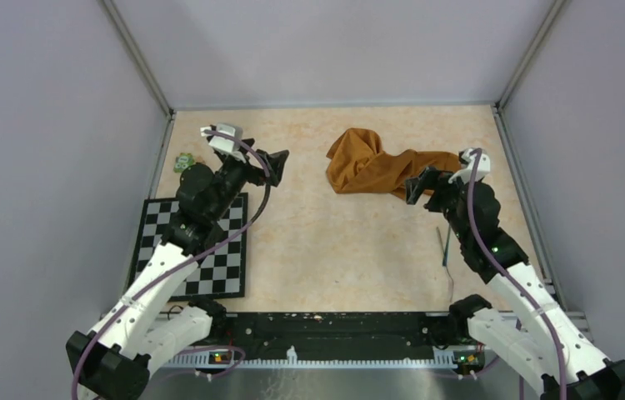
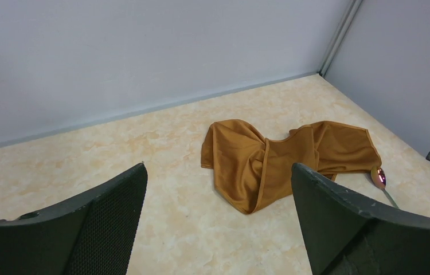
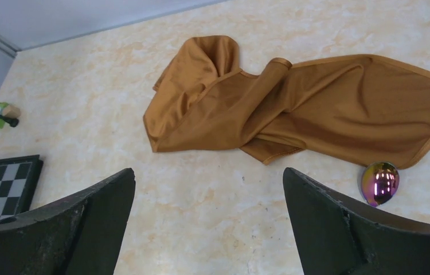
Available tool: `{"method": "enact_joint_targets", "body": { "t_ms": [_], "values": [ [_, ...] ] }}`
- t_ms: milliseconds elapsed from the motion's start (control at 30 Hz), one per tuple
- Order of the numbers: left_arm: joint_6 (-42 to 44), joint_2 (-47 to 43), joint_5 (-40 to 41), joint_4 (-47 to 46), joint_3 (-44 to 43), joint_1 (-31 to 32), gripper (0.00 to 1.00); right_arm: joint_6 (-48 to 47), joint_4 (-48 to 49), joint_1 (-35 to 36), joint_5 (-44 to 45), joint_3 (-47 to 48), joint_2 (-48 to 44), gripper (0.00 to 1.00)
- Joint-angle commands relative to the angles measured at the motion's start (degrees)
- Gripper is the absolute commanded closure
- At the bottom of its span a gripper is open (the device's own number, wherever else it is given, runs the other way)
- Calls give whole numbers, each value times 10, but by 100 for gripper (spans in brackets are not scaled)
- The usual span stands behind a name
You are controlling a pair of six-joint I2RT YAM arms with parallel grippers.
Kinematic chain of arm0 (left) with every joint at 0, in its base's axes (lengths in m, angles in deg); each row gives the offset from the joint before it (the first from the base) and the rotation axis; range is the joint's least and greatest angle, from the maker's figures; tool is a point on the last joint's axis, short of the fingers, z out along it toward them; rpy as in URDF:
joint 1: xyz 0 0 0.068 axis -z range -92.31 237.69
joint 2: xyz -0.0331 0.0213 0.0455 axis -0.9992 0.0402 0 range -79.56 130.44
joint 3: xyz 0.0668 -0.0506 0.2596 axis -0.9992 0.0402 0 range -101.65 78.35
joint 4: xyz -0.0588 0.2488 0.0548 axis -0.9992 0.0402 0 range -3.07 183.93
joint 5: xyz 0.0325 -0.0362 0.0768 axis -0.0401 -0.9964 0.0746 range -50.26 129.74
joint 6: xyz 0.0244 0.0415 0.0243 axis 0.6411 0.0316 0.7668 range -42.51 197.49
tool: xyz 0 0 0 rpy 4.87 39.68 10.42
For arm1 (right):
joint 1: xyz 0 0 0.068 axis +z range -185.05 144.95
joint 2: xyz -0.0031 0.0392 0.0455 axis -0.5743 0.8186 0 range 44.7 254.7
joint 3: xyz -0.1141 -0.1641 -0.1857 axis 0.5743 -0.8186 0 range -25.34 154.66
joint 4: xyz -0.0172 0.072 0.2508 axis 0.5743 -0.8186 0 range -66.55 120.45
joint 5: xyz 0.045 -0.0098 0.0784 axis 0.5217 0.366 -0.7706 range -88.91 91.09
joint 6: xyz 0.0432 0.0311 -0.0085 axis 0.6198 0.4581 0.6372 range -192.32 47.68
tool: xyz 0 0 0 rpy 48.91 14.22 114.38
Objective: Fold the napkin into a case and place the utensils inside
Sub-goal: Move the crumpled napkin to the center of the board.
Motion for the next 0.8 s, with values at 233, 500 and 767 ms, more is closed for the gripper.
{"method": "enact_joint_targets", "body": {
  "t_ms": [233, 500, 767],
  "values": [
    [12, 30, 1, -11, -32, 3, 2, 30, 97, 4, 92, 66, 252, 1],
    [22, 77, 35, 40, -70, 6, 2, 130, 80, -35, 49, 201, 459, 2],
    [20, 116, 51, 61, -85, 16, 2, 176, -17, -61, 47, 367, 642, 15]
  ]
}}
